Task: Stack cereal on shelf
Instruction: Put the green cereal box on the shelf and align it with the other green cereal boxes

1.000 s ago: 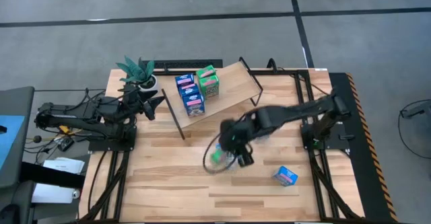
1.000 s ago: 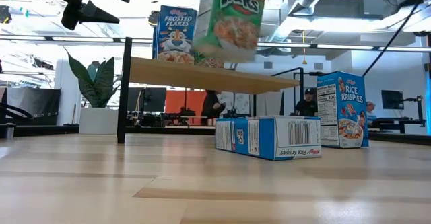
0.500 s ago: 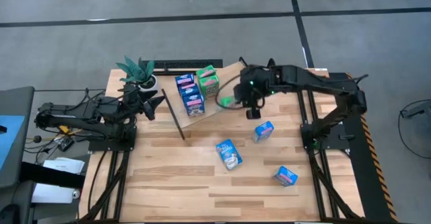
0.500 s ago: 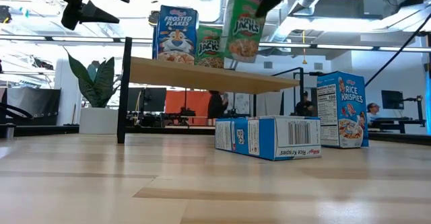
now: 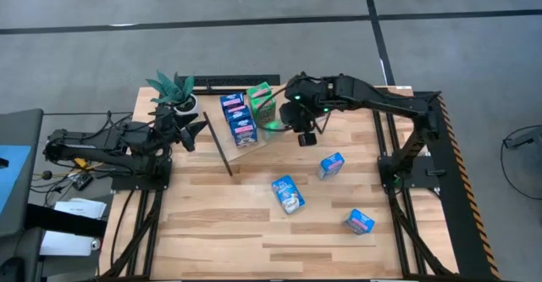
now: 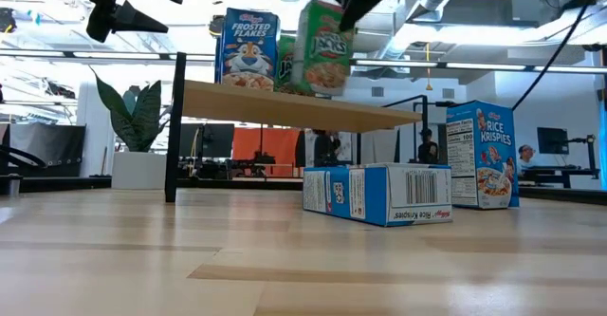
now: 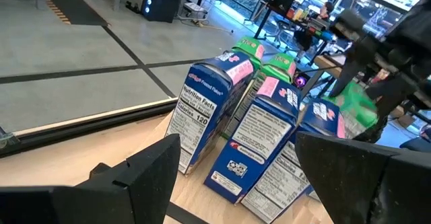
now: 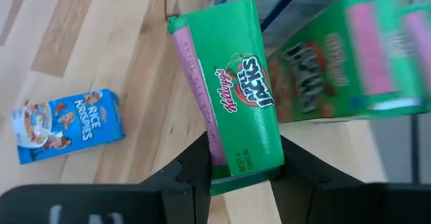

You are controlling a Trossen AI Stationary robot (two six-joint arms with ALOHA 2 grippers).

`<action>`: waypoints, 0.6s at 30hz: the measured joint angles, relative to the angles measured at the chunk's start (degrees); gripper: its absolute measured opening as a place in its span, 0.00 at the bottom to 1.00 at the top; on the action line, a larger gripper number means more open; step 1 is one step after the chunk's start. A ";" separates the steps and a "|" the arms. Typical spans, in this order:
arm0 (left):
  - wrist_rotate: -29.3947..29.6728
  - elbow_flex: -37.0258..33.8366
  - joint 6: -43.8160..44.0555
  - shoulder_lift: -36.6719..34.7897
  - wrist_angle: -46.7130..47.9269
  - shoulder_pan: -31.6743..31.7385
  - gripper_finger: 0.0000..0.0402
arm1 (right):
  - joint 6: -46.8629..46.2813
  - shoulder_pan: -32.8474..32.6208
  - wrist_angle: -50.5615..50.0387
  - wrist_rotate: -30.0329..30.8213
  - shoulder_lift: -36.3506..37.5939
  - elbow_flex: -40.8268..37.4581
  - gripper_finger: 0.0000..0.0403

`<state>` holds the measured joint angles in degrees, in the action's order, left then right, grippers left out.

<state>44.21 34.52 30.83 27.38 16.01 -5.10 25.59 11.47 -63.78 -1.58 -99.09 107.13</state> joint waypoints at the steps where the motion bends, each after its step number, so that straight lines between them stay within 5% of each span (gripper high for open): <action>1: 0.01 0.00 0.02 0.00 0.00 0.00 0.70 | 0.12 0.14 -1.25 -0.16 -0.70 0.52 0.36; 18: 4.91 0.00 4.44 0.00 -0.04 0.00 0.70 | 6.45 1.44 -0.60 -1.77 -3.01 3.06 0.36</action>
<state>49.12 34.52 35.27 27.38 15.97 -5.10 32.04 12.91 -64.38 -3.36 -102.10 110.19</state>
